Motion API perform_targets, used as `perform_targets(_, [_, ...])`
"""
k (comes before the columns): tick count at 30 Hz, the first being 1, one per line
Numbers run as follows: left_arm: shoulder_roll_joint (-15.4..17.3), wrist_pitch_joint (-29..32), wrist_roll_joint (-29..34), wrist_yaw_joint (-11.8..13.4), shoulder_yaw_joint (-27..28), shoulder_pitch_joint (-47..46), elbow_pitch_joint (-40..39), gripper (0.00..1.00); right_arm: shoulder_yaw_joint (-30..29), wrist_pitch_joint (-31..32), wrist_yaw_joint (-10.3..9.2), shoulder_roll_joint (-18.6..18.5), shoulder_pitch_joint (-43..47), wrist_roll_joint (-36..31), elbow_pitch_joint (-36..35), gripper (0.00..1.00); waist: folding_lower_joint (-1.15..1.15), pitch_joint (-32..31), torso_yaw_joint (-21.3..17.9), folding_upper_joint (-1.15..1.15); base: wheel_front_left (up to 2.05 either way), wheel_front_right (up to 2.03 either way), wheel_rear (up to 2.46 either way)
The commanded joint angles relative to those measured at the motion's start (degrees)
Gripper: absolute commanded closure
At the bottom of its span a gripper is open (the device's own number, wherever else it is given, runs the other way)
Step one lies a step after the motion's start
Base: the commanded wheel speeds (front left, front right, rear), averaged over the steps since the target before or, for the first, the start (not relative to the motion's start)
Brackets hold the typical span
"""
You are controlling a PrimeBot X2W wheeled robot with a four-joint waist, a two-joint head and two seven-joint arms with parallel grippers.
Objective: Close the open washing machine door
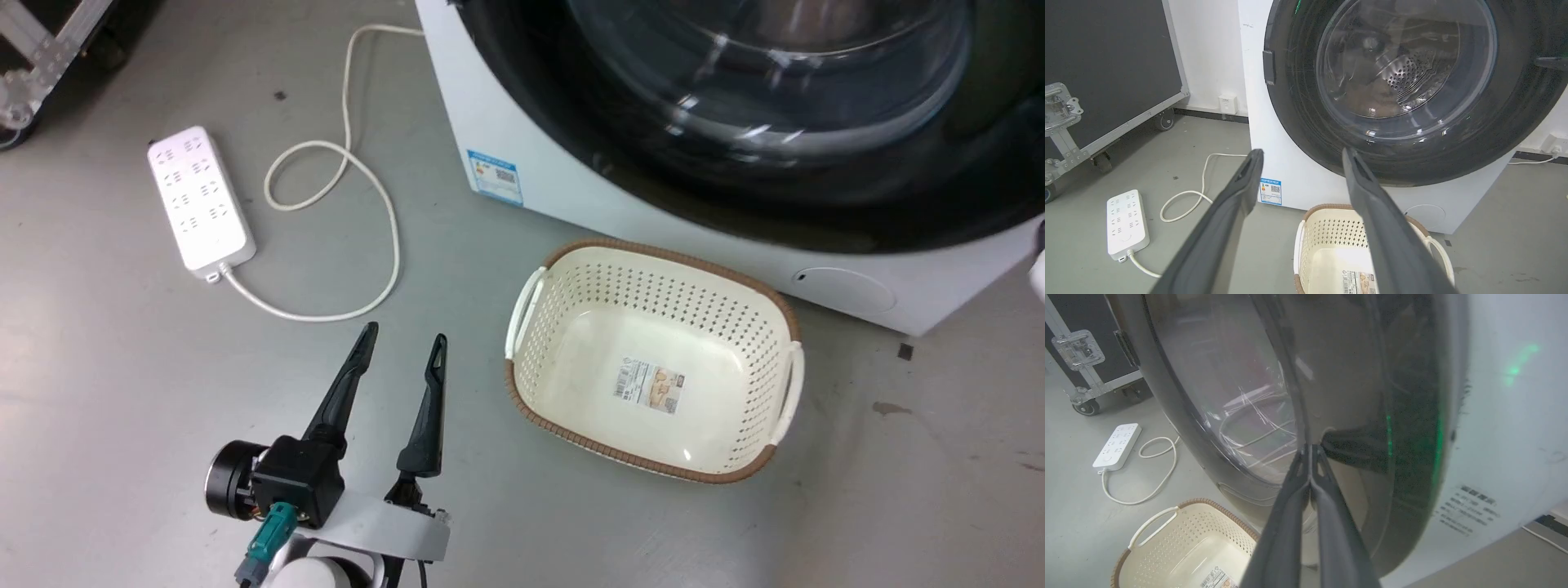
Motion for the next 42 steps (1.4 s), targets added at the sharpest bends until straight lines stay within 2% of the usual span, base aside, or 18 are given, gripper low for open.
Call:
perform_targets(1, [-0.03, -0.26, 0.10, -0.19, -0.10, -0.78, 0.17, 0.00, -0.57, 0.03, -0.10, -0.24, -2.00, 0.28, 1.42, 1.00, -0.01, 0.40, 0.41, 0.00, 0.00, 0.00, 0.00])
perform_targets(9, [-0.15, -0.26, -0.14, 0.20, -0.23, -1.32, 0.55, 0.00, -2.39, -0.58, -0.10, 2.20, -9.72, 0.11, 11.44, 1.00, -0.01, 0.46, 0.14, 0.00, 0.00, 0.00, 0.00])
perform_targets(15, [-0.17, -0.26, -0.18, 0.43, 0.03, -1.36, 1.25, 0.00, -0.23, -3.44, -0.10, 4.58, -9.20, 0.93, 14.25, 1.00, -0.01, -1.91, -1.21, 0.00, 0.00, 0.00, 0.00])
perform_targets(16, [-0.17, -0.26, -0.14, 0.36, 0.19, -1.21, 1.43, 0.00, 0.50, -4.44, -0.10, 4.78, -8.41, 1.01, 14.09, 0.56, -0.01, -2.62, -1.53, 0.00, 0.00, 0.00, 0.00])
perform_targets(17, [-0.17, -0.26, -0.06, 0.28, 0.37, -0.98, 1.64, 0.00, 1.26, -5.29, -0.10, 5.03, -7.42, 1.18, 13.90, 0.00, -0.01, -3.41, -1.88, 0.00, 0.00, 0.00, 0.00])
perform_targets(21, [-0.17, -0.26, 0.15, -0.03, 1.57, 0.74, 2.98, 0.00, 3.80, -9.40, -0.10, 6.32, -1.80, 2.03, 12.01, 0.00, -0.01, -7.48, -3.96, 0.00, 0.00, 0.00, 0.00])
perform_targets(22, [-0.12, -0.26, -0.10, -0.37, 2.95, 2.40, 4.14, 0.00, 4.98, -12.08, -0.10, 7.55, 3.35, 1.55, 9.28, 0.00, -0.01, -10.71, -6.14, 0.00, 0.00, 0.00, 0.00])
perform_targets(25, [-0.08, -0.26, -0.45, -0.66, 4.19, 4.19, 5.09, 0.00, 3.53, -13.83, -0.10, 9.31, 8.48, 0.07, 6.30, 0.00, -0.01, -13.44, -8.33, 0.00, 0.00, 0.00, 0.00])
perform_targets(31, [0.07, -0.26, -1.09, -1.36, 5.88, 6.92, 6.35, 0.00, -4.91, -14.91, -0.10, 14.33, 20.90, -8.09, -2.58, 0.00, -0.01, -16.60, -12.23, 0.00, 0.00, 0.00, 0.00])
perform_targets(36, [0.09, -0.26, -0.97, -1.70, 6.41, 7.64, 6.64, 0.00, -15.75, -14.96, -0.10, 22.63, 33.12, -15.89, -14.16, 0.00, -0.01, -17.20, -14.03, 0.00, 0.00, 0.00, 0.00])
perform_targets(39, [0.05, -0.26, -0.96, -1.60, 6.91, 8.00, 6.41, 0.00, -18.03, -14.97, -0.10, 27.07, 39.27, -20.29, -19.71, 0.00, -0.01, -17.32, -14.95, 0.00, 0.00, 0.00, 0.00])
perform_targets(42, [0.03, -0.26, -0.82, -1.67, 7.17, 8.55, 6.46, 0.00, -18.49, -14.97, -0.10, 29.44, 43.31, -23.64, -22.48, 0.00, -0.01, -17.34, -15.65, 0.00, 0.00, 0.00, 0.00])
